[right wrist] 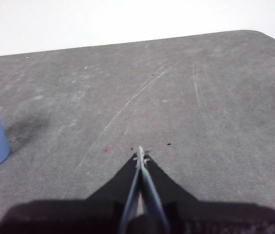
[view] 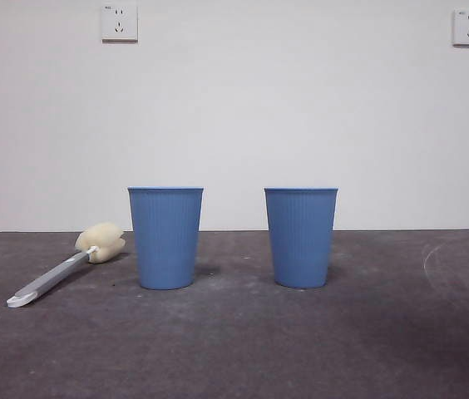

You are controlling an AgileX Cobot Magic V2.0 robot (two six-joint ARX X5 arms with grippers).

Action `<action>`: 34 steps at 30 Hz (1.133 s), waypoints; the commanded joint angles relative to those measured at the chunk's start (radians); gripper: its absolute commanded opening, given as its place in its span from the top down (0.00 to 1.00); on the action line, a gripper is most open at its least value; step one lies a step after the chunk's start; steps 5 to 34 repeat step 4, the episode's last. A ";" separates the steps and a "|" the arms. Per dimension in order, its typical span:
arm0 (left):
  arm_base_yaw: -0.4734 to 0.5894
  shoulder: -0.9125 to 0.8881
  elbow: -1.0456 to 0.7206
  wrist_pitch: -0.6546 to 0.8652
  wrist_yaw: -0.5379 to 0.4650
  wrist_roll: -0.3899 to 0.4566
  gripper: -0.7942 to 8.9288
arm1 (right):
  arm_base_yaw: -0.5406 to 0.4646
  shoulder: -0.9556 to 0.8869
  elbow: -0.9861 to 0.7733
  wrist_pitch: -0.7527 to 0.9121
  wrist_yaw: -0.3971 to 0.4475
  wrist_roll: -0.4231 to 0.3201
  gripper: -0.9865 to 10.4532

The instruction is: Pick up the cup brush,pick up the cup,insert the brush into the cup,clean the cup,put the cup brush back,put the cup back to the fixed position on the table

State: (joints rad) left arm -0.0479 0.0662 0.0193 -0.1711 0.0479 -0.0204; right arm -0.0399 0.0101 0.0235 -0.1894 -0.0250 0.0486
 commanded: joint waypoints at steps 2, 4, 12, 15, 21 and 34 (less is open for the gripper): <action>0.003 0.001 -0.010 0.007 0.005 -0.009 0.92 | -0.001 -0.002 -0.008 0.004 0.003 0.010 0.91; 0.003 0.001 -0.010 0.007 0.005 -0.009 0.92 | -0.001 -0.002 -0.008 0.004 0.003 0.010 0.91; 0.003 0.001 -0.010 0.007 0.005 -0.009 0.92 | -0.001 -0.002 -0.008 0.004 0.003 0.010 0.91; 0.003 0.001 -0.010 0.007 0.005 -0.009 0.92 | -0.001 -0.002 -0.008 0.004 0.003 0.010 0.91; 0.003 0.001 -0.010 0.007 0.005 -0.009 0.92 | -0.001 -0.002 -0.008 0.004 0.003 0.010 0.91; 0.003 0.001 -0.010 0.007 0.005 -0.009 0.92 | -0.001 -0.002 -0.008 0.004 0.003 0.010 0.91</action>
